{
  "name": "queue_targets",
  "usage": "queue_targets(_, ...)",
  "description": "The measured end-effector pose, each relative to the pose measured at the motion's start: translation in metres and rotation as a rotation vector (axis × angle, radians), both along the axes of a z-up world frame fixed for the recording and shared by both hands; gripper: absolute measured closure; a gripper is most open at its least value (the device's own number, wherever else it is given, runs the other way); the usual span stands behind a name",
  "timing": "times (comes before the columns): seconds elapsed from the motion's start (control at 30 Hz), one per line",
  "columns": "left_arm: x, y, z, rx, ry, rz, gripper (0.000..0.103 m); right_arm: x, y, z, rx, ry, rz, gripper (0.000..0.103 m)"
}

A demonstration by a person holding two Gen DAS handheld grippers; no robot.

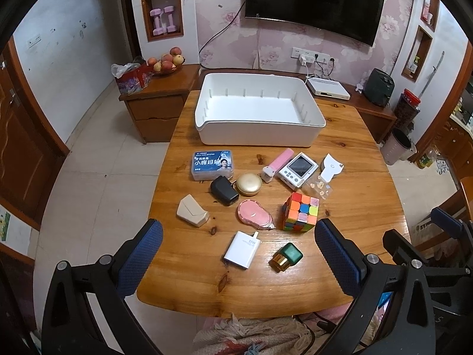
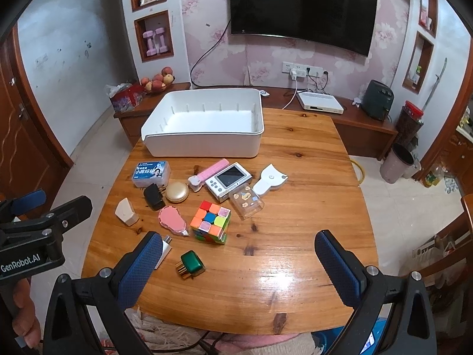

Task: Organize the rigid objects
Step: 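Grasp the white charger with the left tool while the right grasps the green perfume bottle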

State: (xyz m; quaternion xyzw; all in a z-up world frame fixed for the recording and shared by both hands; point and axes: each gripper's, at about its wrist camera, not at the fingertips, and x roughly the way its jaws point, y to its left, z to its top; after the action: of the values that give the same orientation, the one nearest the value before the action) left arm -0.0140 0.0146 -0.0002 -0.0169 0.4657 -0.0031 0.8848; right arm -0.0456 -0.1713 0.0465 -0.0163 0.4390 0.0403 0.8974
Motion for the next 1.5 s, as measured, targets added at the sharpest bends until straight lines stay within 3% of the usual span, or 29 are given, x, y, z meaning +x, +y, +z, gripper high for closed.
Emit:
queue_targets(0.3,-0.002,0.002,-0.019,-0.004,0.021,0.011,0.001,0.003,0.01,-0.023,-0.05,0.024,0.068,0.0)
queue_targets(0.57,-0.001,0.008,-0.048,0.005,0.055,0.005,0.001,0.017,0.002,-0.062,0.018,0.103,0.136,0.001)
queue_targets(0.87,0.014,0.007,-0.102,0.026,0.135,-0.1,0.001,0.029,0.012,-0.122,0.06,0.175,0.289,0.024)
queue_targets(1.03,0.024,0.011,-0.133,-0.006,0.198,-0.13,0.001,0.025,0.034,-0.151,0.043,0.174,0.427,0.025)
queue_targets(1.17,0.03,0.012,-0.156,-0.033,0.254,-0.158,0.001,0.028,0.046,-0.168,0.054,0.208,0.501,0.035)
queue_targets(1.5,0.041,0.004,-0.187,0.024,0.32,-0.21,0.001,0.041,0.063,-0.197,0.021,0.242,0.537,0.042)
